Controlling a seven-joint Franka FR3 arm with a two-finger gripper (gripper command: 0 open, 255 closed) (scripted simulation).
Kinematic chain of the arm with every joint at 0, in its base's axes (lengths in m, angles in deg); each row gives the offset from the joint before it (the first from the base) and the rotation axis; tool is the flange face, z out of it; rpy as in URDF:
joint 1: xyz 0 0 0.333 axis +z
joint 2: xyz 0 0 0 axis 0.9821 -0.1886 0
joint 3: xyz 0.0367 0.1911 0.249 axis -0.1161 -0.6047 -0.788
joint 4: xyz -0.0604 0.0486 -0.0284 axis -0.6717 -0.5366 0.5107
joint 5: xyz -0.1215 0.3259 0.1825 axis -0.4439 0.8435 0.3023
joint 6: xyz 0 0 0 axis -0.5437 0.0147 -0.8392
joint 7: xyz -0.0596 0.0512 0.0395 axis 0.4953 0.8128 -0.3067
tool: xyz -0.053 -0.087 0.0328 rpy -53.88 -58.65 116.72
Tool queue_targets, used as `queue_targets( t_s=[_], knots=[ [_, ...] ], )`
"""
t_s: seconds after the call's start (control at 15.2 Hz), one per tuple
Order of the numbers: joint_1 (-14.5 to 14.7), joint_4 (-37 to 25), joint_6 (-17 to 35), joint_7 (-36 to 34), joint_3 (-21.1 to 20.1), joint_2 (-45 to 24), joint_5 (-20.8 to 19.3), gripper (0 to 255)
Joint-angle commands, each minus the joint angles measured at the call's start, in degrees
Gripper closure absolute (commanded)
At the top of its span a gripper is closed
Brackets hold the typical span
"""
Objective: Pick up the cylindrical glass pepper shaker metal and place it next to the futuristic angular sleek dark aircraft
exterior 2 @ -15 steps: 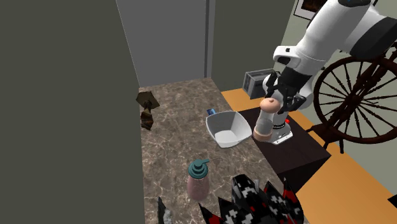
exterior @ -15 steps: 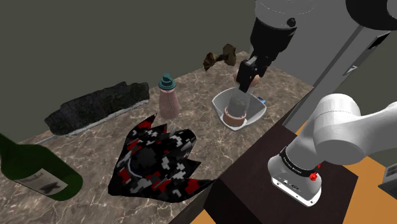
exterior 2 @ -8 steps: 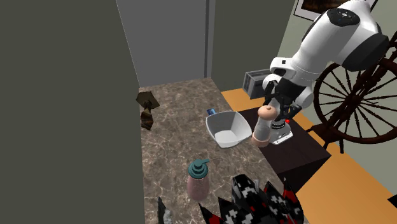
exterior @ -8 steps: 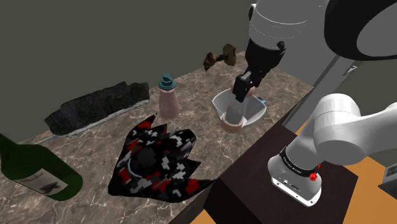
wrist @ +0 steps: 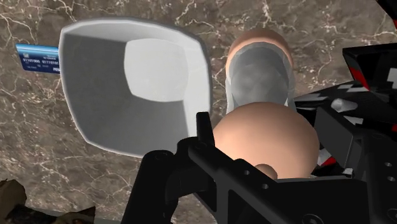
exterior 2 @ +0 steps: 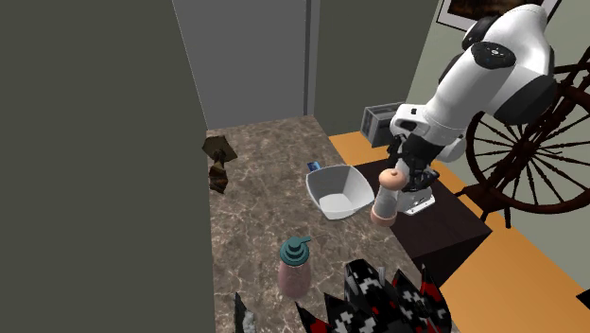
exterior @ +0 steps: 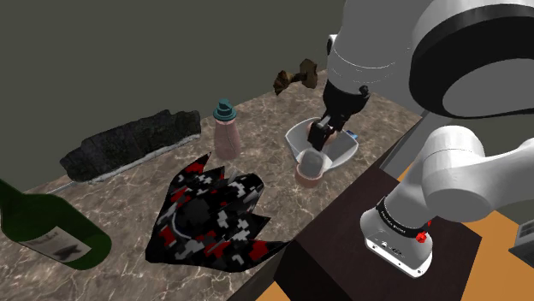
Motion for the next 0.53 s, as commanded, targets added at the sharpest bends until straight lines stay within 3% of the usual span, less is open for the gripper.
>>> queue_targets(
  t_s=[0.0,0.46],
  knots=[
    [0.2,1.36,1.38,-0.32,-0.43,-0.01,0.35,255],
    [0.8,6.53,6.66,-1.09,-1.7,-0.23,1.42,255]
  ],
)
